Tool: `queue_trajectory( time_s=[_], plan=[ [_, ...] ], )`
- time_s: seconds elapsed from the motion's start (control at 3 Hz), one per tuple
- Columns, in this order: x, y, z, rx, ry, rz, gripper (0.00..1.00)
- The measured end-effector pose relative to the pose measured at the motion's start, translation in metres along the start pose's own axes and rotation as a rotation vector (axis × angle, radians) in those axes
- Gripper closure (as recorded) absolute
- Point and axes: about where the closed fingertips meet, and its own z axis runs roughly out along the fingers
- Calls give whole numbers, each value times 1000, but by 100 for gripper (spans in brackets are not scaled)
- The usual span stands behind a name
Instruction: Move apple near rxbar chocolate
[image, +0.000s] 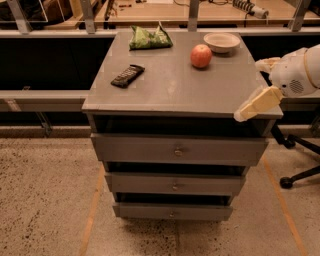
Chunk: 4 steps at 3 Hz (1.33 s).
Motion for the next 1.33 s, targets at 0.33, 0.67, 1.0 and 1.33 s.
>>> queue_trajectory(
  time_s=[0.33, 0.67, 1.0, 1.33],
  plan=[
    [-2, -12, 11, 38, -28, 22, 0],
    [-6, -53, 43, 114, -102, 66, 0],
    [-9, -96, 74, 158, -181, 92, 0],
    [-4, -142, 100, 232, -252, 182, 0]
  ],
)
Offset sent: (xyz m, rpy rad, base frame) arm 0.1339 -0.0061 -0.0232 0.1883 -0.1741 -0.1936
